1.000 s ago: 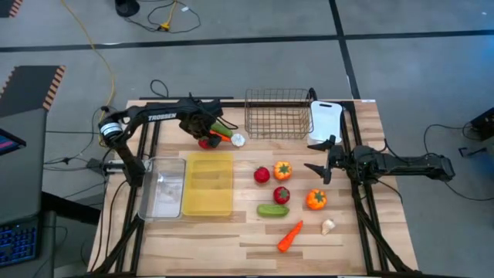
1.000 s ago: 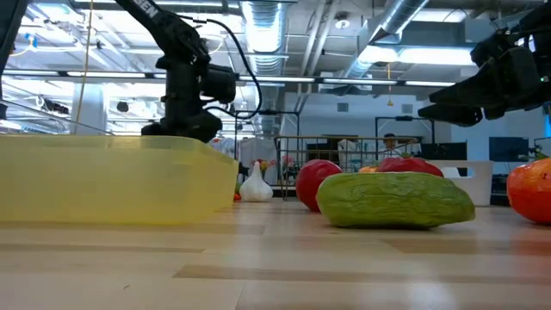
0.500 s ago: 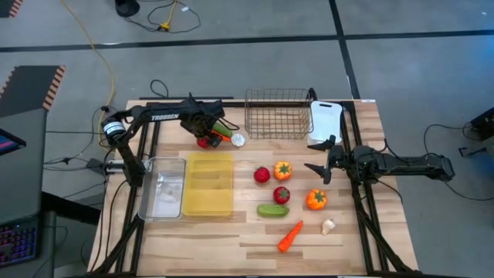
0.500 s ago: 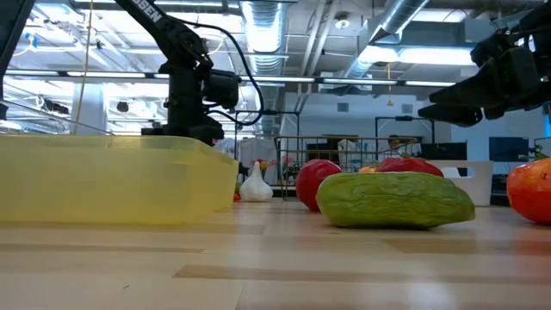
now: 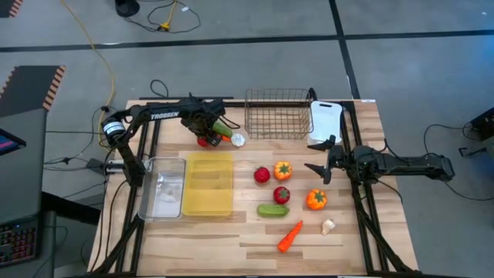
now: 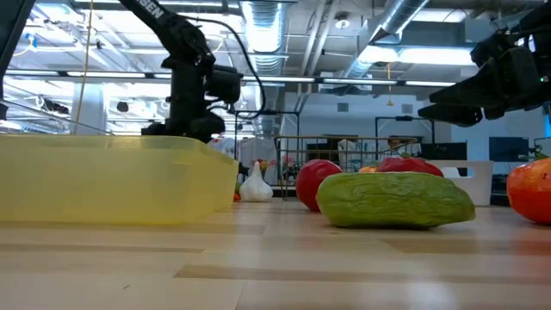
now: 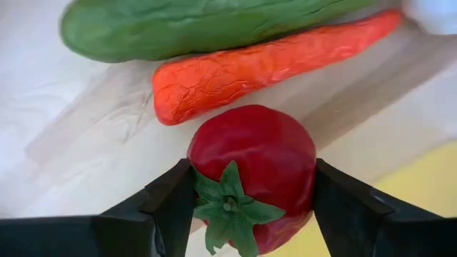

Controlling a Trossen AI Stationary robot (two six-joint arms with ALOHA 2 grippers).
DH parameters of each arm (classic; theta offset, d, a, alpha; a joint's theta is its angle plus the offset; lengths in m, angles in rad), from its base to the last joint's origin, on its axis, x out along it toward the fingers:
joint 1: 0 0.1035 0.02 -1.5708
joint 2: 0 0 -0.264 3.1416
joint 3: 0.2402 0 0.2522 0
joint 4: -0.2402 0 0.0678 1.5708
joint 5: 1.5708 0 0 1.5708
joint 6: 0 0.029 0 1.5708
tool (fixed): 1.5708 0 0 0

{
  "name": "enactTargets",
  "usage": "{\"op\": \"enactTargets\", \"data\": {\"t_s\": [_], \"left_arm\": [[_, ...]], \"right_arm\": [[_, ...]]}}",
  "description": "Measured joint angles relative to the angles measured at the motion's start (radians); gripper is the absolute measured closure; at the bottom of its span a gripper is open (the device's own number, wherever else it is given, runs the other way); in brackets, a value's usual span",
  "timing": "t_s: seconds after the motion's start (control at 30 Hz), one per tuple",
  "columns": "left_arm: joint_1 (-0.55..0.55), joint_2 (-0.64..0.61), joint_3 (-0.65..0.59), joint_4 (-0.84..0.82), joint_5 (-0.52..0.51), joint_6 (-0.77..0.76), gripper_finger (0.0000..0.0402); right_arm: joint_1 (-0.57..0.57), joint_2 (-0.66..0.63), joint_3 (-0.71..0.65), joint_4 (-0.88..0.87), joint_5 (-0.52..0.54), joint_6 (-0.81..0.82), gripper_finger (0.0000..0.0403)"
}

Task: Sort produce into baskets
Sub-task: Put the top left red tomato into the transparent bin

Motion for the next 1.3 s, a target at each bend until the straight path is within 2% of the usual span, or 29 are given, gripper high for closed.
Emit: {"op": "enactTargets", "data": {"t_s": [0.33,0.53,0.63,0.8,0.93,1.1,1.2,1.3], "left_arm": [[-0.059,-0.006,0.31,-0.38,-0.062,0.039,0.0178],[-0.163,-0.093,0.345,-0.541,-0.071,-0.057,0.0178],[-0.22,-0.163,0.311,-0.589,-0.07,-0.157,0.0178],[-0.329,-0.312,0.193,-0.579,-0.063,-0.37,0.0179],[-0.432,-0.433,0.056,-0.577,-0.052,-0.569,0.0179],[-0.549,-0.553,-0.139,-0.516,0.011,-0.793,0.0179],[-0.597,-0.597,-0.237,-0.47,0.019,-0.863,0.0171],[-0.622,-0.614,-0.311,-0.416,0.039,-0.872,0.0155]], "right_arm": [[0.0,0.0,0.0,0.0,0.0,0.0,0.0021],[0.0,0.0,0.0,0.0,0.0,0.0,0.0021],[0.0,0.0,0.0,0.0,0.0,0.0,0.0021],[0.0,0.0,0.0,0.0,0.0,0.0,0.0021],[0.0,0.0,0.0,0.0,0.0,0.0,0.0021],[0.0,0.0,0.0,0.0,0.0,0.0,0.0021],[0.0,0.0,0.0,0.0,0.0,0.0,0.0021],[0.0,0.0,0.0,0.0,0.0,0.0,0.0021]]}}
